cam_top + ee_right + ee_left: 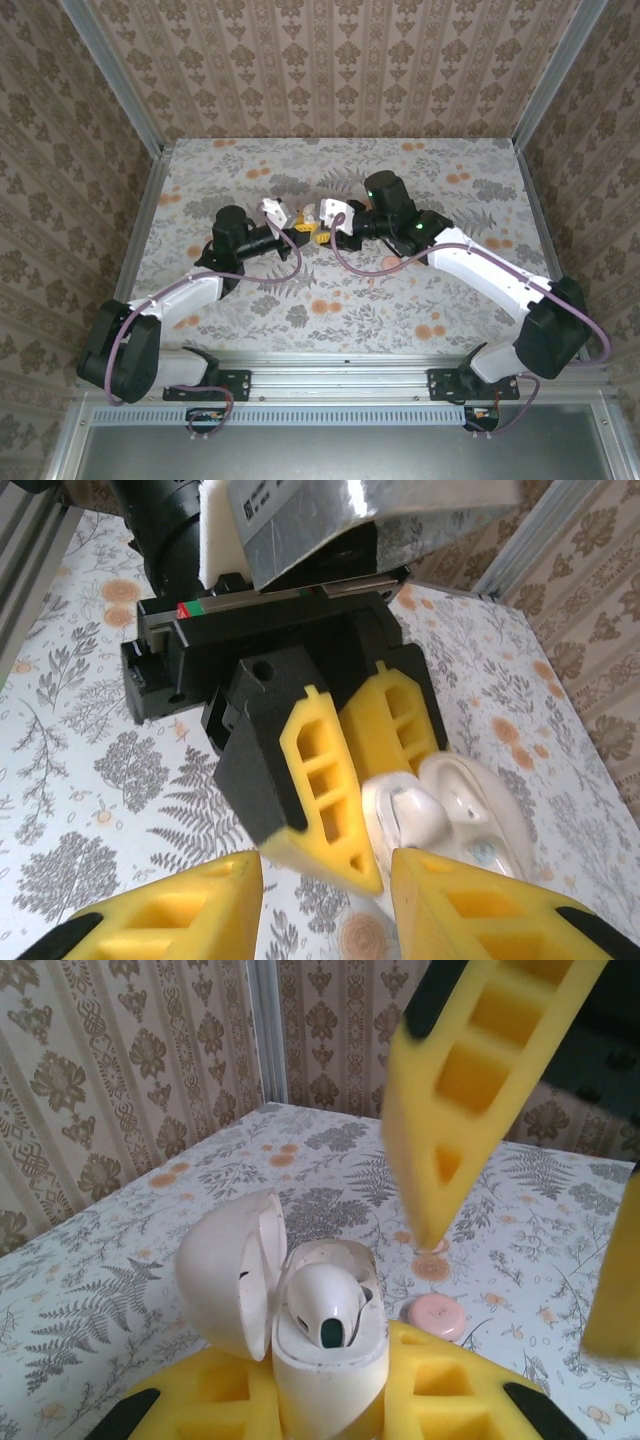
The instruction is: Insert the wireless bluetooth earbuds into the charging case
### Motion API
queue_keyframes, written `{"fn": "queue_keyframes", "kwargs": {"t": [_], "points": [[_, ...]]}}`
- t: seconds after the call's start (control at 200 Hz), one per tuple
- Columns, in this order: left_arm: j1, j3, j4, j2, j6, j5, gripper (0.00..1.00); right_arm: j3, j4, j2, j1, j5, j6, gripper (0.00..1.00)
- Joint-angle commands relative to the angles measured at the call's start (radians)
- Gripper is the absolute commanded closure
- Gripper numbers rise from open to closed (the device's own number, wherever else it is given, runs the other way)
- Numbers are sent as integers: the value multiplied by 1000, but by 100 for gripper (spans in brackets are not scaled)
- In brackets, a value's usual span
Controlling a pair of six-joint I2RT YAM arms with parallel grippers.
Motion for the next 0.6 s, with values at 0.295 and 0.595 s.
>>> {"fn": "queue_keyframes", "kwargs": {"t": [0.295, 0.595], "points": [[-21, -90, 38, 12, 4, -41, 89, -32, -365, -120, -159, 104, 264, 60], [-32, -146, 40, 0, -12, -113, 89, 82, -560, 47, -269, 182, 580, 54]]}}
